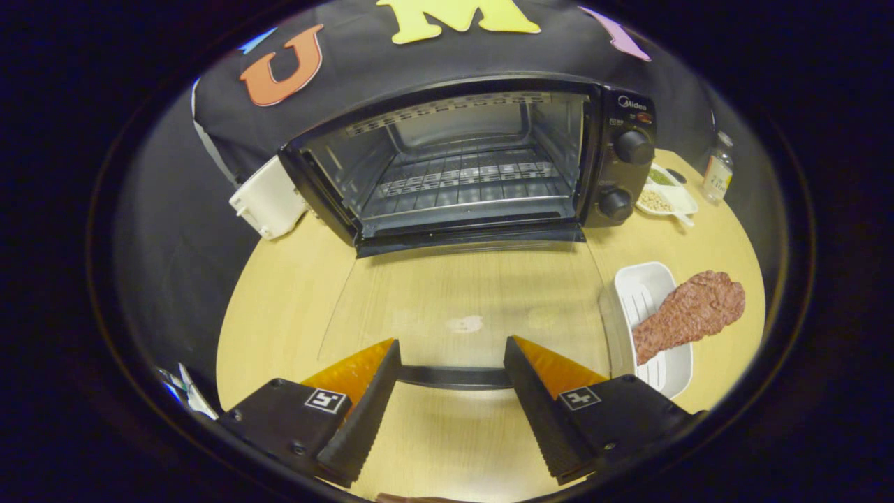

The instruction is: Open the toaster oven, put the food inside, and close the toaster oven door.

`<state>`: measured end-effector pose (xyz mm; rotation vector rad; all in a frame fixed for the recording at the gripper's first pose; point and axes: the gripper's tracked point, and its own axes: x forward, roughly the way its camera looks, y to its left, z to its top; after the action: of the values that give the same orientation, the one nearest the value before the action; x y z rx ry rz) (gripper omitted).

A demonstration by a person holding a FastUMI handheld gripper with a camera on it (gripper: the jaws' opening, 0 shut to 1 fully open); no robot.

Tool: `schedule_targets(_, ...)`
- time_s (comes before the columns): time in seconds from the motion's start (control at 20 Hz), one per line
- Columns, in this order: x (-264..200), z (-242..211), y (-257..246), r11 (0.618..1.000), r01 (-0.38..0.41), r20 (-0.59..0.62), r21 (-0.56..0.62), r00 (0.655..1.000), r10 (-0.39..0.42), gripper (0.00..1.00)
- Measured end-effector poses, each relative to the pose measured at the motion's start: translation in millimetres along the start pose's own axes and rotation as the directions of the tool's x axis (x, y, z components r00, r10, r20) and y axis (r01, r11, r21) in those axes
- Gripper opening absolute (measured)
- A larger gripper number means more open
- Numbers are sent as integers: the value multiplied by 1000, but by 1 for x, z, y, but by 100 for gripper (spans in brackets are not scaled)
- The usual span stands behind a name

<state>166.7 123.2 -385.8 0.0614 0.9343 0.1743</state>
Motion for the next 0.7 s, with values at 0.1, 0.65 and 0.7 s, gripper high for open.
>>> schedule_targets(0.1, -16, 6, -10, 999, 15, 23, -42, 1000, -14, 95)
schedule_targets(0.65, -105, 46, -131, 991, 28, 29, -128, 999, -24, 95)
schedule_targets(0.7, -109, 49, -147, 993, 17, 23, -117, 1000, -14, 95)
